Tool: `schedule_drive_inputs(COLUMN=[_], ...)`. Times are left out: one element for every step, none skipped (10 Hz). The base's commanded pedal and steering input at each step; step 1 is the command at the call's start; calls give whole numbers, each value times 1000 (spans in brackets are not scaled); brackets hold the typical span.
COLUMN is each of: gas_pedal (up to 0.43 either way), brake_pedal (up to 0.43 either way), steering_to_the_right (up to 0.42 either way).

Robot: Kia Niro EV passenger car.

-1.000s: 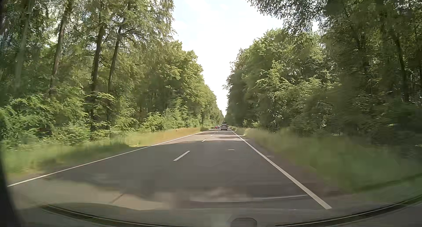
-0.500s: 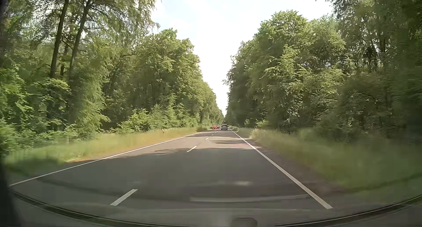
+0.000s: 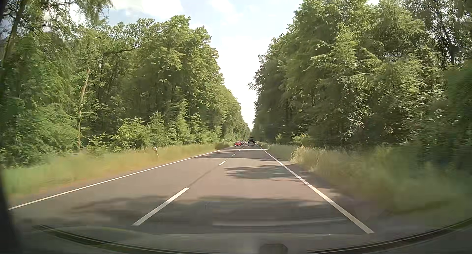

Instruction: Follow the waypoints while adhering to traffic rules and regulations

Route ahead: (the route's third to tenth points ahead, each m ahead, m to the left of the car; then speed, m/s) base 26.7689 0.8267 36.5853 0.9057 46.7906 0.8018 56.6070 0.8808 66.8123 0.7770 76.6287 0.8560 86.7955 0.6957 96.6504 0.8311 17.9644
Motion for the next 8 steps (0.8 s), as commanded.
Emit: schedule_drive_inputs(gas_pedal=[59, 59, 59, 59, 59, 59, 59, 59], brake_pedal=[37, 37, 30, 37, 37, 37, 30, 37], steering_to_the_right=[1, 1, 1, 1, 1, 1, 1, 0])
